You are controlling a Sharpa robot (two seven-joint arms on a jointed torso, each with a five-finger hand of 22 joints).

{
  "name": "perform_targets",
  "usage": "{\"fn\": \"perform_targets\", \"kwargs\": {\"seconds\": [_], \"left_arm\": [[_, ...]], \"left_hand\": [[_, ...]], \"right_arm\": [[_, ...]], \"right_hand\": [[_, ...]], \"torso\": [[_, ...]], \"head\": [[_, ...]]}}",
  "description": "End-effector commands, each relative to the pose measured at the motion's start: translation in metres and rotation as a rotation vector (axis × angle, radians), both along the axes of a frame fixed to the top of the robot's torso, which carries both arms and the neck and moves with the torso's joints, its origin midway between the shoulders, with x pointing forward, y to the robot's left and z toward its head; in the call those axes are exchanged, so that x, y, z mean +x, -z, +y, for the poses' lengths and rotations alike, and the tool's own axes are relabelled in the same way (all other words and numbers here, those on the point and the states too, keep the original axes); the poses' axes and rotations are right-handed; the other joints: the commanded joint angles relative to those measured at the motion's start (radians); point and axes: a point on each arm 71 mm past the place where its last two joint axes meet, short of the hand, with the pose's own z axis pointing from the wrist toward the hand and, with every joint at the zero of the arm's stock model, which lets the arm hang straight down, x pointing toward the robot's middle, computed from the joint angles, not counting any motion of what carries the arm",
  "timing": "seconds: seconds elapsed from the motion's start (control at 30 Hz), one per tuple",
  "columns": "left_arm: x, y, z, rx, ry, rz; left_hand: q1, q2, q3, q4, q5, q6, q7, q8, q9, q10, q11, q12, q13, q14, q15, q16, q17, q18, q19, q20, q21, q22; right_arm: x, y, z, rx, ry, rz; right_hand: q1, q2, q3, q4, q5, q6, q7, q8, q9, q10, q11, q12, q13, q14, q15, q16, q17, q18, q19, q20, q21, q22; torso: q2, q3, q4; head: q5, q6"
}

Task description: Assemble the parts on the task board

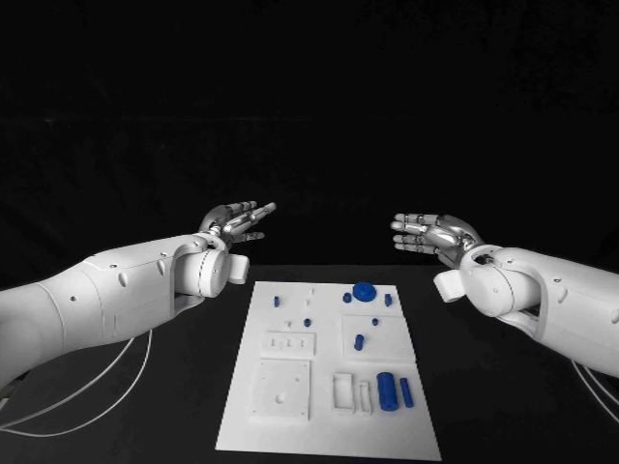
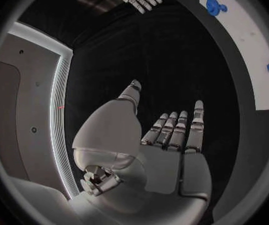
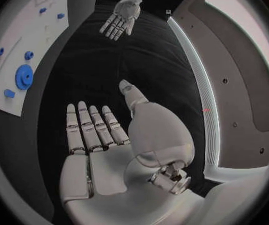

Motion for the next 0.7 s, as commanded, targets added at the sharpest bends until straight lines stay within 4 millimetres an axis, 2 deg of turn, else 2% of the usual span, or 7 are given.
{"fn": "perform_targets", "kwargs": {"seconds": [0.03,0.2,0.3,0.37,0.5,0.57,0.7], "left_arm": [[-0.002,-0.002,-0.003,-0.033,0.058,-0.006],[-0.004,-0.005,-0.001,-0.039,0.073,-0.029],[-0.006,-0.009,0.000,-0.039,0.089,-0.042],[-0.007,-0.012,0.000,-0.039,0.101,-0.049],[-0.014,-0.017,-0.002,-0.045,0.127,-0.053],[-0.018,-0.020,-0.003,-0.051,0.141,-0.056],[-0.027,-0.026,-0.006,-0.065,0.167,-0.063]], "left_hand": [[0.020,0.028,-0.016,-0.024,-0.001,0.091,0.044,0.007,0.005,0.113,0.013,0.008,0.006,0.166,0.022,0.016,0.008,0.007,0.120,-0.026,0.032,0.014],[0.052,0.050,-0.044,-0.054,-0.002,0.224,0.038,0.013,0.011,0.258,0.009,0.014,0.012,0.455,0.009,0.032,0.021,-0.035,0.218,-0.080,0.078,0.016],[0.062,0.057,-0.050,-0.065,-0.001,0.310,0.039,0.017,0.015,0.411,0.006,0.020,0.018,0.539,-0.013,0.051,0.023,-0.044,0.258,-0.102,0.097,0.017],[0.067,0.062,-0.051,-0.071,-0.001,0.383,0.027,0.023,0.019,0.542,-0.010,0.028,0.022,0.593,-0.032,0.070,0.025,-0.046,0.295,-0.120,0.116,0.022],[0.076,0.067,-0.057,-0.088,0.003,0.483,0.016,0.025,0.025,0.605,-0.031,0.029,0.023,0.649,-0.054,0.075,0.025,-0.074,0.337,-0.154,0.135,0.017],[0.076,0.066,-0.060,-0.091,0.003,0.484,0.016,0.025,0.025,0.608,-0.032,0.029,0.023,0.661,-0.059,0.078,0.025,-0.077,0.345,-0.159,0.138,0.015],[0.075,0.062,-0.064,-0.094,0.003,0.478,0.017,0.025,0.025,0.602,-0.030,0.028,0.023,0.661,-0.058,0.077,0.025,-0.080,0.346,-0.161,0.137,0.013]], "right_arm": [[0.000,-0.007,0.008,-0.213,-0.110,-0.166],[0.001,-0.010,0.015,-0.391,-0.155,-0.276],[0.001,-0.011,0.019,-0.489,-0.186,-0.327],[0.000,-0.011,0.023,-0.556,-0.212,-0.354],[-0.001,-0.014,0.032,-0.712,-0.252,-0.415],[-0.002,-0.016,0.036,-0.783,-0.259,-0.436],[-0.003,-0.019,0.043,-0.917,-0.272,-0.455]], "right_hand": [[0.035,0.003,0.059,-0.075,-0.031,0.335,-0.013,0.019,0.015,0.388,-0.029,0.017,0.016,0.340,-0.043,0.017,0.017,-0.019,0.288,-0.068,0.064,0.016],[0.055,-0.023,0.125,-0.095,-0.089,0.414,-0.026,0.020,0.019,0.469,-0.059,0.015,0.015,0.469,-0.094,0.020,0.038,-0.026,0.401,-0.124,0.103,0.021],[0.094,-0.059,0.159,-0.098,-0.072,0.439,-0.027,0.023,0.022,0.527,-0.083,0.020,0.018,0.593,-0.147,0.055,0.075,-0.019,0.509,-0.175,0.158,0.042],[0.112,-0.091,0.157,-0.096,-0.012,0.458,-0.033,0.024,0.022,0.571,-0.102,0.018,0.017,0.682,-0.183,0.088,0.109,-0.017,0.587,-0.215,0.216,0.072],[0.097,-0.113,0.149,-0.094,0.042,0.469,-0.035,0.020,0.021,0.585,-0.111,0.017,0.017,0.777,-0.209,0.114,0.166,-0.015,0.651,-0.252,0.292,0.117],[0.093,-0.113,0.149,-0.094,0.019,0.470,-0.036,0.020,0.020,0.582,-0.114,0.018,0.017,0.799,-0.218,0.180,0.231,-0.007,0.681,-0.268,0.348,0.155],[0.074,-0.130,0.186,-0.093,-0.017,0.459,-0.037,0.019,0.020,0.566,-0.114,0.017,0.018,0.797,-0.221,0.350,0.405,0.028,0.676,-0.264,0.486,0.262]], "torso": [[0.000,-0.0016,-0.0010],[0.002,-0.0020,-0.0021],[0.007,-0.0013,-0.0023],[0.013,-0.0007,-0.0018],[0.026,-0.0010,0.0004],[0.033,-0.0022,0.0021],[0.048,-0.0067,0.0091]], "head": [[0.002,-0.005],[0.004,-0.011],[0.002,-0.014],[0.001,-0.015],[-0.002,-0.019],[-0.006,-0.018],[-0.012,-0.017]]}}
